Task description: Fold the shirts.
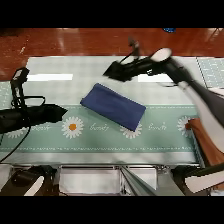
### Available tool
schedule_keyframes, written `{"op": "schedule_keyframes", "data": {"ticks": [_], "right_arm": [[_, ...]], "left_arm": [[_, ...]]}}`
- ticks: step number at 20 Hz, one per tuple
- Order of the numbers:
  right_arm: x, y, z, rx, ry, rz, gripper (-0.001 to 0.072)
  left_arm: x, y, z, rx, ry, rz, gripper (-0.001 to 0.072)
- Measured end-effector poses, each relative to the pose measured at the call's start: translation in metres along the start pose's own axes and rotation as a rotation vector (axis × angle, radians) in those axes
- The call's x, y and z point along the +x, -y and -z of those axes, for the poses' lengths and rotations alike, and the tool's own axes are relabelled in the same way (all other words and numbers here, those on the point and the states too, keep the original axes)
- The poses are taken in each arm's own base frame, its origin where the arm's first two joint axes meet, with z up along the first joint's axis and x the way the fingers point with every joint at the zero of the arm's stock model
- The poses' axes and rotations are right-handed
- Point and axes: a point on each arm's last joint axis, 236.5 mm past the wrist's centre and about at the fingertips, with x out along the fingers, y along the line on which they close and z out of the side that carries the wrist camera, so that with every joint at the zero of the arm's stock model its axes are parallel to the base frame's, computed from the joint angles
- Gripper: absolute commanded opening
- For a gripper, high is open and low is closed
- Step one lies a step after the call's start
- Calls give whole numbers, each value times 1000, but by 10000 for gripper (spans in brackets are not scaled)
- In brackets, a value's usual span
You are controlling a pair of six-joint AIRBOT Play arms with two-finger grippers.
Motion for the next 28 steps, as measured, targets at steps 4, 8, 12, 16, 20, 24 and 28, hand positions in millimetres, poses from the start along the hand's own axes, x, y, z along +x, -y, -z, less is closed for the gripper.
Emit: {"op": "schedule_keyframes", "data": {"ticks": [4, 8, 12, 16, 20, 24, 28], "right_arm": [[-111, 33, 28, -70, -43, 275, 397], [-190, 107, 89, 72, 117, 660, 397], [-176, 157, 161, 307, 232, 660, 397], [-134, 177, 203, 468, 199, 537, 397], [-95, 180, 219, 595, 132, 399, 397], [-69, 175, 207, 639, 102, 291, 396], [-38, 165, 190, 603, 43, 242, 170]], "left_arm": [[3, 0, 0, -15, 10, 6, 16], [4, 3, 0, -24, 12, 20, 16], [4, 5, 0, -30, 12, 29, 16], [4, 6, 0, -32, 12, 33, 16], [4, 6, -1, -32, 15, 34, 16], [4, 6, -3, -32, 22, 34, 16], [4, 6, -5, -32, 32, 35, 16]]}}
